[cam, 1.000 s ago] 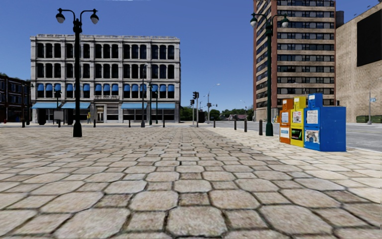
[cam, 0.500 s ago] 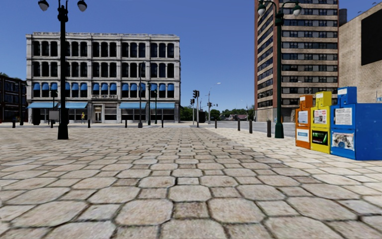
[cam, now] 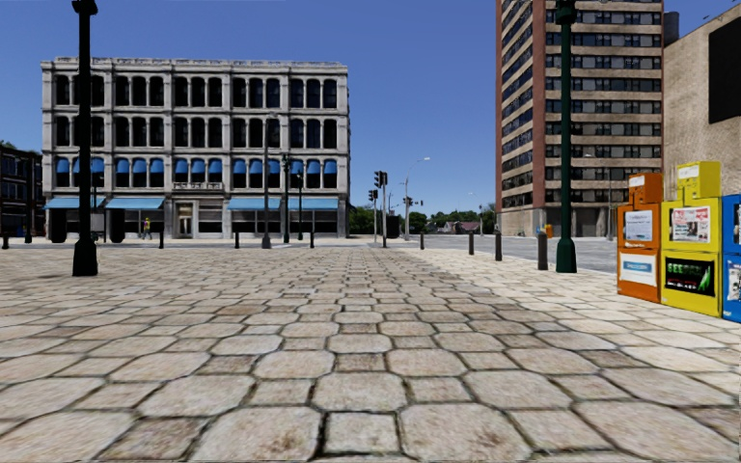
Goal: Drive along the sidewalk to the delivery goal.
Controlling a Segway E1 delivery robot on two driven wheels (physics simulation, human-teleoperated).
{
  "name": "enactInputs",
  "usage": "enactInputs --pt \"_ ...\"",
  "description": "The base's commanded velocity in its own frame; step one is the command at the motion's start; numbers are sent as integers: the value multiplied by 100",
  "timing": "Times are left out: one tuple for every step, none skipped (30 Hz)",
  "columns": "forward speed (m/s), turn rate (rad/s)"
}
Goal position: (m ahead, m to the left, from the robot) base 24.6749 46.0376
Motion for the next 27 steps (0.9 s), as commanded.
enactInputs --pt "200 0" --pt "200 0" --pt "200 34" --pt "200 54" --pt "200 68" --pt "200 72" --pt "200 73" --pt "200 73" --pt "200 66" --pt "200 17" --pt "200 3" --pt "200 0" --pt "200 0" --pt "200 0" --pt "200 0" --pt "200 0" --pt "200 0" --pt "200 0" --pt "200 0" --pt "200 0" --pt "200 0" --pt "200 0" --pt "200 0" --pt "200 0" --pt "200 0" --pt "200 0" --pt "200 0"
